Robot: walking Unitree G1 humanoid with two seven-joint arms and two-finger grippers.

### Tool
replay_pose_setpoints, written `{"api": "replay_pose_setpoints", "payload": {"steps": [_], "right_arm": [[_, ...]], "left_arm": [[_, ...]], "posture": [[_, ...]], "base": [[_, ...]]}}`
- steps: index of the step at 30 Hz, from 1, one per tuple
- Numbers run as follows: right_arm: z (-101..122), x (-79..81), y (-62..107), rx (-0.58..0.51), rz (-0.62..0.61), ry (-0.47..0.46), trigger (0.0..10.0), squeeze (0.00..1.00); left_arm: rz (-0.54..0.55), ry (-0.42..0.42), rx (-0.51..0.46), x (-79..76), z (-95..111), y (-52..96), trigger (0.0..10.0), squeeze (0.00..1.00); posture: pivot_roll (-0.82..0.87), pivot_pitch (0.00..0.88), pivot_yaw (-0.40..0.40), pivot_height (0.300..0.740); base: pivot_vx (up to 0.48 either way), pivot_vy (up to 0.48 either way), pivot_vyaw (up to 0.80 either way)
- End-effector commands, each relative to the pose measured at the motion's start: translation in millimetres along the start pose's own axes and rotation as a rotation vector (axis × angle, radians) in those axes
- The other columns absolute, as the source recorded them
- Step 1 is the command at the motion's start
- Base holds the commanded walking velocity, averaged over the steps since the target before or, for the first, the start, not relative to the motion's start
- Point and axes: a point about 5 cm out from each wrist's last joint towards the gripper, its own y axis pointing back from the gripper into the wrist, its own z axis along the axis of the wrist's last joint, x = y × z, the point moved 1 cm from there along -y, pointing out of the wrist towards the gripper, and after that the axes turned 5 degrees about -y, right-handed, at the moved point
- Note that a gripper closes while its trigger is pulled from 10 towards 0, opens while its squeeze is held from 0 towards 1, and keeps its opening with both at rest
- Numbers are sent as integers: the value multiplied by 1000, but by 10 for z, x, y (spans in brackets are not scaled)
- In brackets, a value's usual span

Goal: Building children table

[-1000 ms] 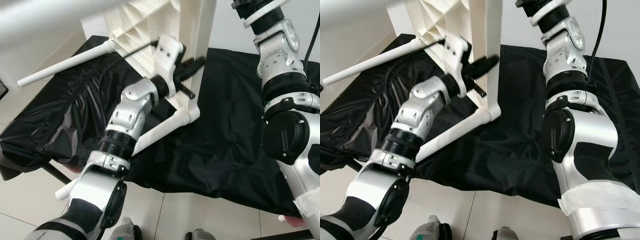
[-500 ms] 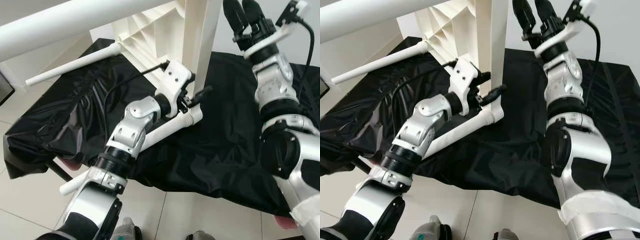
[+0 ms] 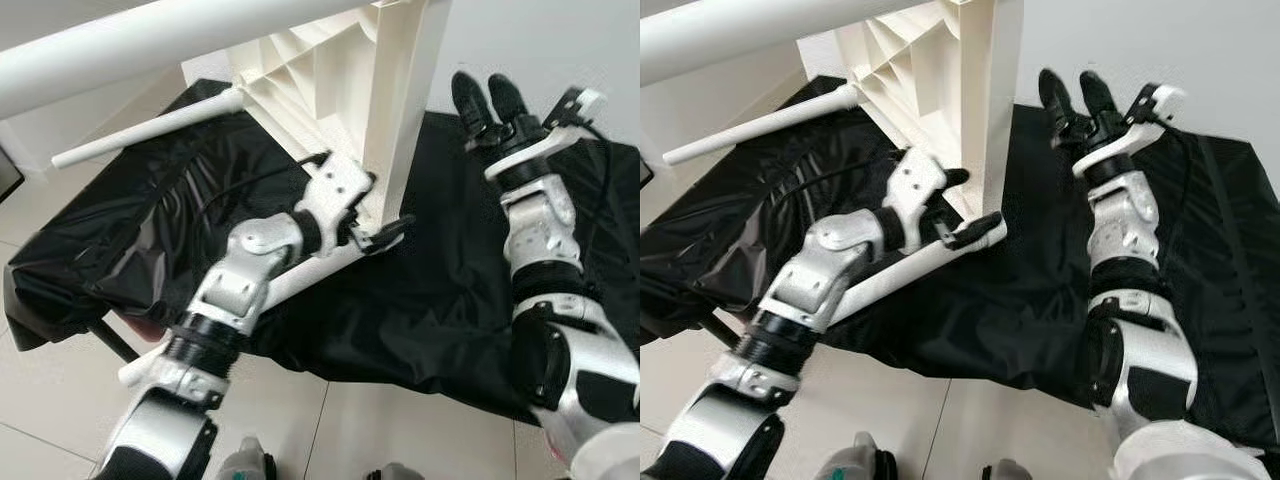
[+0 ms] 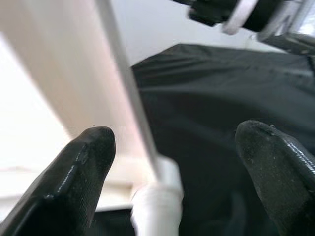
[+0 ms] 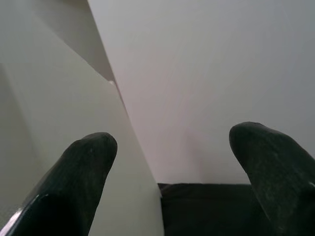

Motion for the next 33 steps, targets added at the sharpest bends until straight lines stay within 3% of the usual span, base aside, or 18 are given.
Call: {"api": "replay_pose_setpoints", "payload": {"steps": [1, 5, 6, 7, 9, 16, 24, 28, 33], "right_arm": [[-52, 35, 25, 9, -9, 12, 10000, 0], [-170, 31, 121, 24, -76, 1, 10000, 0], [-206, 26, 161, 29, -104, 5, 10000, 0], [-233, 27, 196, 36, -119, 8, 10000, 0], [-233, 27, 196, 36, -119, 8, 10000, 0], [-338, 116, 490, 98, -138, 45, 10000, 0], [-242, 65, 694, 66, -190, 45, 10000, 0], [-250, 154, 825, 100, -121, 29, 10000, 0], [-351, 388, 1003, 226, 50, -1, 10000, 0]], "left_arm": [[12, -14, 29, 36, -31, 88, 10000, 1000], [42, -37, 62, 78, -56, 236, 10000, 1000], [54, -44, 68, 92, -52, 284, 10000, 690], [63, -45, 71, 99, -47, 317, 10000, 0], [63, -45, 71, 99, -47, 317, 10000, 0], [95, -33, 105, 44, -125, 445, 10000, 0], [105, -24, 135, 5, -201, 521, 10000, 0], [140, 6, 122, 6, -211, 562, 10000, 0], [186, 32, 138, -1, -261, 651, 10000, 0]], "posture": [[0, 0, -13, 740], [13, 0, -21, 740], [19, 0, -25, 740], [23, 0, -28, 740], [23, 0, -28, 740], [17, 0, -22, 740], [-10, 0, 2, 740], [-22, 0, 16, 740], [-16, 0, 15, 740]], "base": [[0, 0, 0], [0, 0, 0], [0, 0, 0], [0, 0, 0], [0, 0, 0], [0, 0, 0], [0, 0, 0], [0, 0, 0], [0, 0, 0]]}}
